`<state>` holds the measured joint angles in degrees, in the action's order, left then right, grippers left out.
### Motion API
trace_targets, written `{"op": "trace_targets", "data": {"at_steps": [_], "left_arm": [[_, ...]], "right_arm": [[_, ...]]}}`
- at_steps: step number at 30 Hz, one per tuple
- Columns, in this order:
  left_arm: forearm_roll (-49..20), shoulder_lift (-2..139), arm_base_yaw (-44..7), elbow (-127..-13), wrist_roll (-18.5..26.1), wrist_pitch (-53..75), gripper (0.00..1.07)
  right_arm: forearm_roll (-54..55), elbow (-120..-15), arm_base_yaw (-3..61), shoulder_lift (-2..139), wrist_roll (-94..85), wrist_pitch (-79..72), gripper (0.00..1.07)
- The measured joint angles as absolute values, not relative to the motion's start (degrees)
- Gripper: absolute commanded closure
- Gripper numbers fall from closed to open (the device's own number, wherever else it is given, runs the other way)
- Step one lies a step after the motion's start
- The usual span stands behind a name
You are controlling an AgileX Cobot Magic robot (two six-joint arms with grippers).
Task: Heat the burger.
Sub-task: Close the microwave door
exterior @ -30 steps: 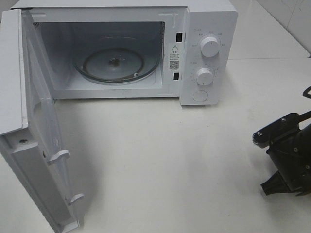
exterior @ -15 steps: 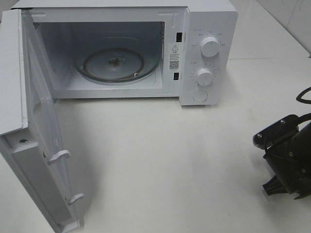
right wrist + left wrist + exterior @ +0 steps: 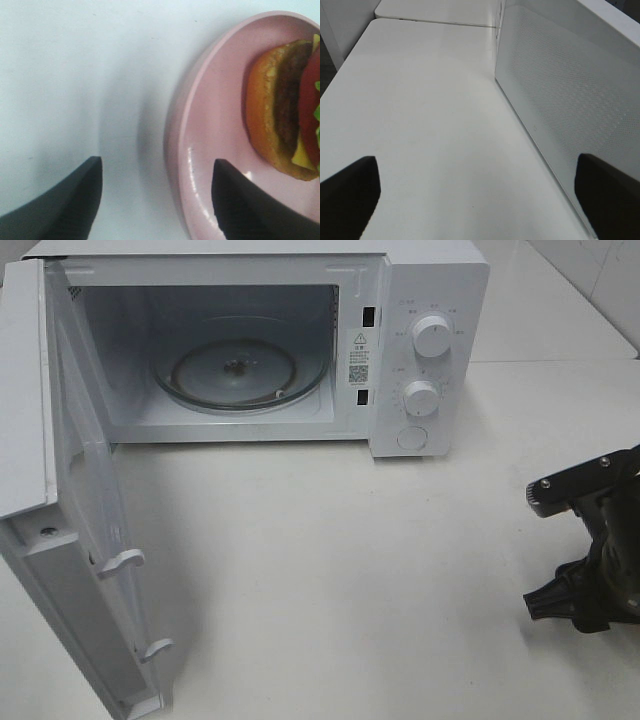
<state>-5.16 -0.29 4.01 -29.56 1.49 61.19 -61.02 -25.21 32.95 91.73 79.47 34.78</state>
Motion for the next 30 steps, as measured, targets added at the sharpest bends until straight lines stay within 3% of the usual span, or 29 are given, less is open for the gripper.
{"op": "trace_targets", "data": {"at_steps": [7, 14, 22, 30], "left_arm": [[-5.16, -0.29, 4.01, -29.56, 1.49, 61.19, 0.09], [-5.16, -0.29, 4.01, -29.56, 1.49, 61.19, 0.09], [-5.16, -0.29, 4.01, -29.56, 1.49, 61.19, 0.09], [-5.16, -0.29, 4.01, -29.56, 1.49, 61.19, 0.09]], "right_arm": [[-47.56, -27.62, 32.95, 82.74, 61.88, 32.09, 0.42], [-29.62, -33.58, 32.95, 72.08, 34.89, 32.60, 0.29], [-17.02, -37.70, 32.95, 61.71, 20.00, 41.48, 0.31], [-11.29, -37.76, 32.95, 50.76, 14.32, 50.94, 0.31]]}}
